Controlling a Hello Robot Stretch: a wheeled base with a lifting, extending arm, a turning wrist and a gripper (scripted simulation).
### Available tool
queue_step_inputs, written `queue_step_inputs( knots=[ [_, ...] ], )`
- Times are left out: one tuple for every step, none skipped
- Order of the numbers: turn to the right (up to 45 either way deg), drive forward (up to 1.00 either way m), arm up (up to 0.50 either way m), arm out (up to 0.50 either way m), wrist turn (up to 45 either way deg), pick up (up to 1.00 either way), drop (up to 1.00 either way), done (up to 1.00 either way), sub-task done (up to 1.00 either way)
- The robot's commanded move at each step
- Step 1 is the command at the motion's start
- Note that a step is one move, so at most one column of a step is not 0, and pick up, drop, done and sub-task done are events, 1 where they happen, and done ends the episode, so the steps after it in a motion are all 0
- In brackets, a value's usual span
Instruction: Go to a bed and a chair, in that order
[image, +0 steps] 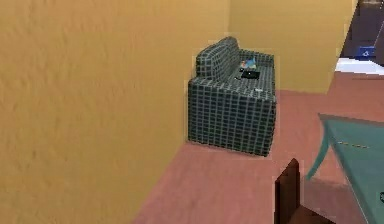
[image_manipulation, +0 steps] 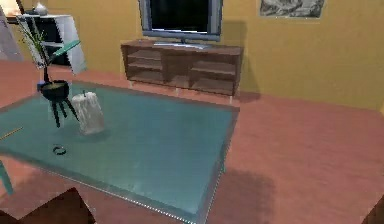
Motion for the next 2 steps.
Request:
queue_step_inputs(
  knots=[
    [42.0,0.0,0.0,0.0,0.0,0.0,0.0,0.0,0.0],
    [0.0,0.0,0.0,0.0,0.0,0.0,0.0,1.0,0.0]
  ],
)
